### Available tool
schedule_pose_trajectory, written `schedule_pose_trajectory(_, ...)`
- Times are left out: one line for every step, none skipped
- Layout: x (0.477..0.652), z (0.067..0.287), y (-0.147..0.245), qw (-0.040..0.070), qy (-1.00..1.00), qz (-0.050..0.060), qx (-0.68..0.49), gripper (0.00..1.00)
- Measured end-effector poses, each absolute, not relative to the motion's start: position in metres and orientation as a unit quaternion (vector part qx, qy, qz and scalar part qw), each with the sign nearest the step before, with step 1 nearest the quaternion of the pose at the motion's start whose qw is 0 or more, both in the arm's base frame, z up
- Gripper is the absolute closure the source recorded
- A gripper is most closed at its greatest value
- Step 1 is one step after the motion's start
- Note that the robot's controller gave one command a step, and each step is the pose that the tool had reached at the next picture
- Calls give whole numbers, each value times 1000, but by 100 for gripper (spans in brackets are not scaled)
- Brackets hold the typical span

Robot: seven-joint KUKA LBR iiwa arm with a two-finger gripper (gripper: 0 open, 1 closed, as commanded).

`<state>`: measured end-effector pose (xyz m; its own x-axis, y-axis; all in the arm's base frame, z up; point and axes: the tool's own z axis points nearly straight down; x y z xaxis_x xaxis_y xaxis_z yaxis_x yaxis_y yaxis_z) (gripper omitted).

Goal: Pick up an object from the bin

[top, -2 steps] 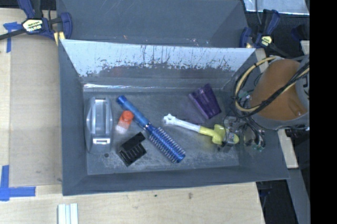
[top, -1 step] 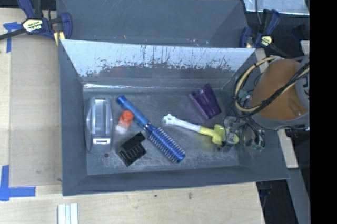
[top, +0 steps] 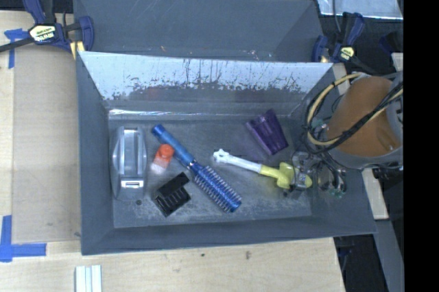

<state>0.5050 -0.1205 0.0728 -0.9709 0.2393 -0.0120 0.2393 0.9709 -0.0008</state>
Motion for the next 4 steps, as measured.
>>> schedule_pose_trajectory(503, 94, -120, 2, 993, 0, 121, 100)
schedule_pose_trajectory(505, 117, -120, 5, 993, -1, 121, 100)
schedule_pose_trajectory(506, 134, -121, 8, 993, -1, 121, 100)
schedule_pose_trajectory(506, 147, -121, 8, 993, -1, 121, 100)
